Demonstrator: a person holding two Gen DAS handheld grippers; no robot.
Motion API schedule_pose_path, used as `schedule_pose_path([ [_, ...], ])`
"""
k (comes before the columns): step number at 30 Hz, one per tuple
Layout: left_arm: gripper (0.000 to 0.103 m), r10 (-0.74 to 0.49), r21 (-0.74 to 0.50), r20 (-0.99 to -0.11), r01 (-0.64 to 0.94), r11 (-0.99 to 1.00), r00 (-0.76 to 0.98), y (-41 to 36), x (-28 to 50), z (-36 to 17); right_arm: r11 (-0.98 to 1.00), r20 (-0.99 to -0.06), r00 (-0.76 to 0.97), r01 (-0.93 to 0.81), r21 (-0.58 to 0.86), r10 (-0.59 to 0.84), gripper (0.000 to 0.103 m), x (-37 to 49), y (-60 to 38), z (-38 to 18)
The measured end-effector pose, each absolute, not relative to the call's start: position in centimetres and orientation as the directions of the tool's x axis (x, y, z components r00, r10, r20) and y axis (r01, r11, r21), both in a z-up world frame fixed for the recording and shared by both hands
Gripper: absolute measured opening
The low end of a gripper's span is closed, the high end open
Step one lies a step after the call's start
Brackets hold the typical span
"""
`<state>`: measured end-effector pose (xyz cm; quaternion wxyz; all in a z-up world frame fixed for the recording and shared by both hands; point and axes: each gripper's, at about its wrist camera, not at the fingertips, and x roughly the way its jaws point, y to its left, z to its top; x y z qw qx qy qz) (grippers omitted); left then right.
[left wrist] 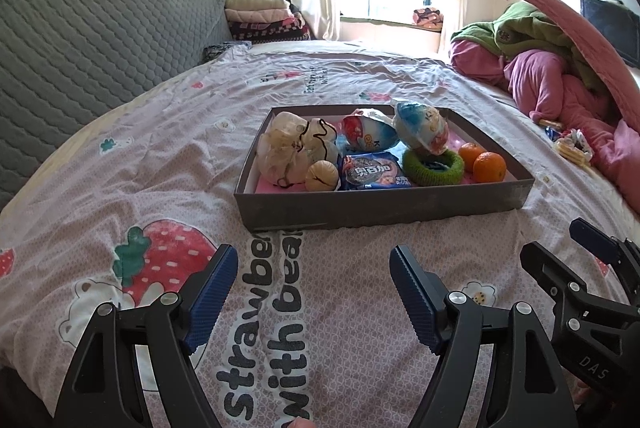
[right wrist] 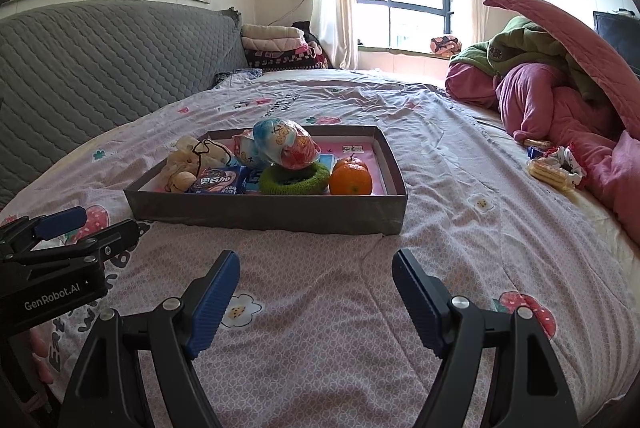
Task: Organize objects
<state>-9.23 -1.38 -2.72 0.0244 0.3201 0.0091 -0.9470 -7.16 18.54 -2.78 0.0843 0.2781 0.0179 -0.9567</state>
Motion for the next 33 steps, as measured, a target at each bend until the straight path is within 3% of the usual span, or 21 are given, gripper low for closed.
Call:
schedule_pose_path([
  [33, 0.079, -0.023, -0.007, -0.649, 0.036, -0.999, -0.761, -1.2, -8.2, -5.8, -0.982, -0.586, -0.792, 0.185, 0.039, -0.173, 0.078, -6.5, 18.3, -6.0],
])
